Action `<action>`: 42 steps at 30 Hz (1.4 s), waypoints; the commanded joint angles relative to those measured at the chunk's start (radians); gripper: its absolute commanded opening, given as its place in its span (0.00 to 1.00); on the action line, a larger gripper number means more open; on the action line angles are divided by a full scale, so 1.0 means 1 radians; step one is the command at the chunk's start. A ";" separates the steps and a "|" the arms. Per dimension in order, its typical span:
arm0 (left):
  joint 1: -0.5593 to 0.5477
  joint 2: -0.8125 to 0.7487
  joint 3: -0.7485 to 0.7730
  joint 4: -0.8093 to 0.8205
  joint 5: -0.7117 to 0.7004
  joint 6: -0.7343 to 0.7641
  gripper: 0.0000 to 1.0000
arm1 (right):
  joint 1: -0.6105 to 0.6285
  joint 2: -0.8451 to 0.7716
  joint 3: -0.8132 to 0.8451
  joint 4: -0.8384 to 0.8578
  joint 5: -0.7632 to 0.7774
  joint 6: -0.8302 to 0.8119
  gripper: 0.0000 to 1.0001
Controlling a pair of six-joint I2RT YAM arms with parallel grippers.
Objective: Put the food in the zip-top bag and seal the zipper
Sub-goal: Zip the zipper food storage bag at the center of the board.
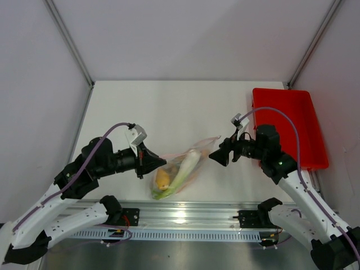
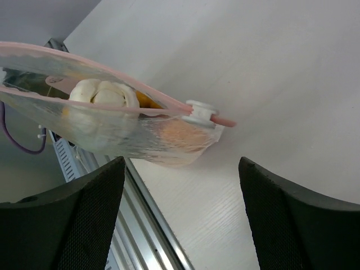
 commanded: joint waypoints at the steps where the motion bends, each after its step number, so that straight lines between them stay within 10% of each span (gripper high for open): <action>1: 0.052 -0.019 0.019 0.019 0.118 -0.025 0.01 | -0.033 -0.008 -0.021 0.192 -0.144 -0.008 0.84; 14: 0.164 -0.032 0.005 0.013 0.275 -0.017 0.01 | -0.053 0.147 -0.115 0.618 -0.291 0.100 0.80; 22: 0.187 -0.037 0.008 0.000 0.295 0.009 0.01 | -0.052 0.195 -0.078 0.697 -0.391 0.177 0.00; 24: 0.189 -0.025 0.039 -0.028 0.310 0.035 0.01 | -0.047 0.176 -0.074 0.689 -0.383 0.197 0.00; 34: 0.154 0.136 0.339 -0.085 0.249 0.234 0.83 | 0.103 0.115 0.049 0.477 -0.336 0.110 0.00; 42: 0.031 0.302 0.411 -0.082 0.198 0.380 0.99 | 0.236 0.176 0.196 0.278 -0.342 -0.011 0.00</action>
